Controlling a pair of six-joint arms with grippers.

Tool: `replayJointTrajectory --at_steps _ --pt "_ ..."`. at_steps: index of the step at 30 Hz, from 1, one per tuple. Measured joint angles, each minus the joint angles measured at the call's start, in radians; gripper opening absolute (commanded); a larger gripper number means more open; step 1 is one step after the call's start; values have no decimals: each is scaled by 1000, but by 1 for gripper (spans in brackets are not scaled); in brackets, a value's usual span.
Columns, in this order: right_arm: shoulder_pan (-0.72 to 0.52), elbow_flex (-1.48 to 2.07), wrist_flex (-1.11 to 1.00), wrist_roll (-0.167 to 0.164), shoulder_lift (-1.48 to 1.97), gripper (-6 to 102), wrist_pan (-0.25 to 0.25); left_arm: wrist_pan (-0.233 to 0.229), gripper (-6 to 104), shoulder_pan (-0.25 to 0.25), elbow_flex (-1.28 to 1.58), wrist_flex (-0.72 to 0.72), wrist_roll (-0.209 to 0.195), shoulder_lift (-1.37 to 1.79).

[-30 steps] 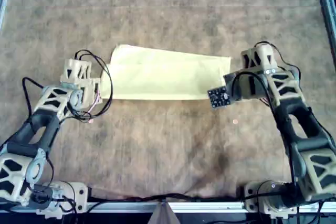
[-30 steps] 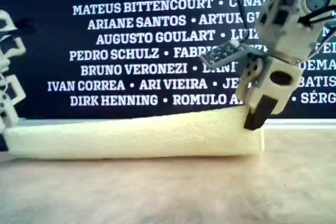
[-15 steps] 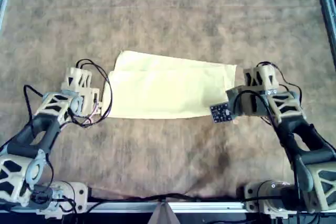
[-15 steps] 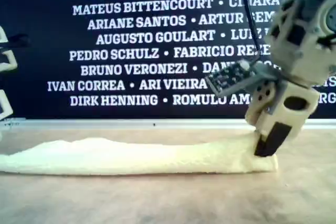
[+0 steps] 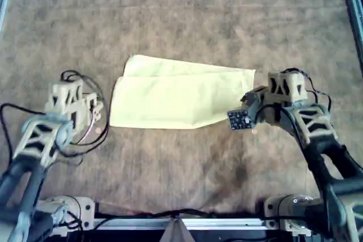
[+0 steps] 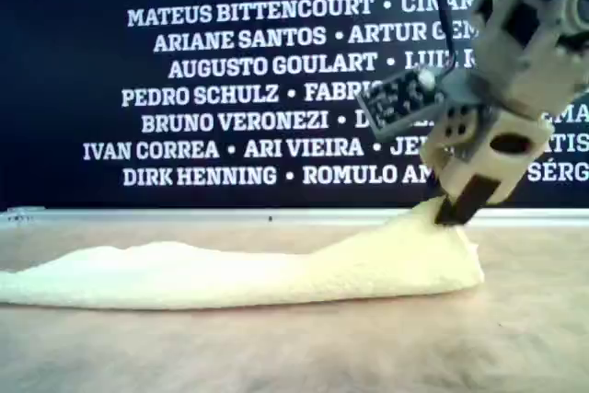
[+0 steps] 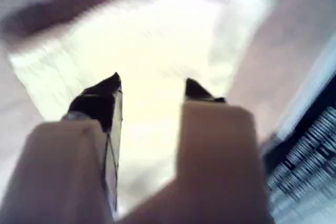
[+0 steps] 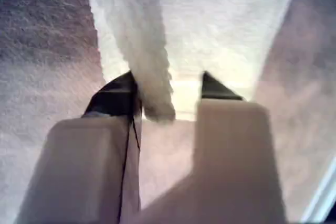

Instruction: Fold a cloth

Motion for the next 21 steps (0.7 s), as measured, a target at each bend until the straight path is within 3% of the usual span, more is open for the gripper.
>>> replayJointTrajectory --at_steps 13,21 --pt "-12 446 46 -2 575 67 9 -9 50 2 365 2 0 831" --pt "-12 726 46 -2 1155 66 9 -12 50 3 462 2 0 893"
